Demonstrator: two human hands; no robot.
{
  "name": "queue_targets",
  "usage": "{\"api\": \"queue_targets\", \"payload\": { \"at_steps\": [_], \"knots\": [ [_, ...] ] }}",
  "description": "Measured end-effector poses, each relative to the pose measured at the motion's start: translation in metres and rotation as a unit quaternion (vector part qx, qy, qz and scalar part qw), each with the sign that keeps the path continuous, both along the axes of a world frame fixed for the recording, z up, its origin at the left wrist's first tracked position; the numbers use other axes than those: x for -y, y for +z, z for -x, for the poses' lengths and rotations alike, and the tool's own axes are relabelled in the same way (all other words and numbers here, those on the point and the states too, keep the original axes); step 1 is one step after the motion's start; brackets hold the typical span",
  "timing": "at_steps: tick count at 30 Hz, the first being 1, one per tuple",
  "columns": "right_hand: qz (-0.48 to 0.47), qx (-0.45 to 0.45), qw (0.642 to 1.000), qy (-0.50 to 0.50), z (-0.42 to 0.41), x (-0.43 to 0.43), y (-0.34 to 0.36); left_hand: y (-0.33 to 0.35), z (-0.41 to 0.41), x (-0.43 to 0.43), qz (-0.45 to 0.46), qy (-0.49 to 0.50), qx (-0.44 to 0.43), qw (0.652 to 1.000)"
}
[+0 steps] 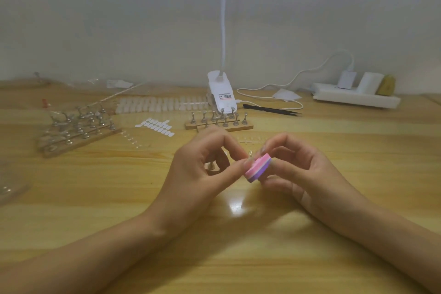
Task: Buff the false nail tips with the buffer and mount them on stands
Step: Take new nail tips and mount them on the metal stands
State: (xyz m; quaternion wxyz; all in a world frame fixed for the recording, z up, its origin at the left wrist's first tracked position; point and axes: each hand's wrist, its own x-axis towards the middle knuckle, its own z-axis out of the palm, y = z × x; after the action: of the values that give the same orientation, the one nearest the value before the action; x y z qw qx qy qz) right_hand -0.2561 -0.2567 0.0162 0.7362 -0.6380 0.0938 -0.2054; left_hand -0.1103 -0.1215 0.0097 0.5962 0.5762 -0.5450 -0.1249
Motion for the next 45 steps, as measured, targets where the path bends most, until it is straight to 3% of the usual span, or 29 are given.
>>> {"api": "queue_targets", "payload": {
  "at_steps": [7, 11, 15, 19, 22, 26, 29, 33, 36, 39, 42, 45],
  "knots": [
    [-0.044, -0.025, 0.998, 0.023, 0.000, -0.003, 0.000, 0.002, -0.003, 0.000, 0.012, -0.002, 0.044, 0.999],
    [-0.047, -0.010, 0.998, -0.046, 0.001, 0.001, 0.004, 0.002, -0.005, 0.000, 0.023, 0.000, 0.033, 0.999],
    [0.013, -0.017, 1.000, 0.001, 0.002, -0.006, 0.004, 0.002, -0.004, 0.001, 0.014, 0.000, 0.018, 1.000],
    [-0.002, 0.004, 0.998, -0.063, 0.002, -0.002, 0.003, 0.002, -0.006, 0.002, 0.009, 0.008, 0.001, 1.000],
    [0.034, -0.008, 0.999, -0.021, 0.002, -0.006, 0.002, 0.002, -0.005, 0.002, 0.012, -0.004, 0.002, 1.000],
    [0.022, 0.013, 0.997, -0.077, 0.002, -0.003, 0.002, 0.001, -0.005, 0.003, 0.015, -0.016, -0.002, 1.000],
    [0.036, 0.007, 0.999, -0.038, 0.002, -0.005, 0.002, 0.001, -0.005, 0.003, 0.013, -0.020, -0.004, 1.000],
    [0.028, 0.020, 0.995, -0.097, 0.003, -0.001, 0.002, 0.000, -0.007, 0.003, 0.008, -0.018, -0.008, 1.000],
    [0.051, 0.006, 0.998, -0.046, 0.002, -0.002, 0.002, -0.001, -0.005, 0.004, 0.006, -0.031, 0.003, 1.000],
    [0.030, 0.020, 0.994, -0.103, 0.002, 0.003, 0.001, -0.002, -0.004, 0.003, 0.009, -0.035, 0.003, 0.999],
    [0.064, -0.011, 0.997, -0.048, 0.003, 0.002, 0.003, -0.002, -0.005, 0.003, 0.005, -0.027, 0.006, 1.000],
    [0.042, 0.005, 0.994, -0.097, 0.002, 0.003, 0.001, -0.002, -0.005, 0.003, -0.004, -0.031, 0.007, 0.999]
  ]
}}
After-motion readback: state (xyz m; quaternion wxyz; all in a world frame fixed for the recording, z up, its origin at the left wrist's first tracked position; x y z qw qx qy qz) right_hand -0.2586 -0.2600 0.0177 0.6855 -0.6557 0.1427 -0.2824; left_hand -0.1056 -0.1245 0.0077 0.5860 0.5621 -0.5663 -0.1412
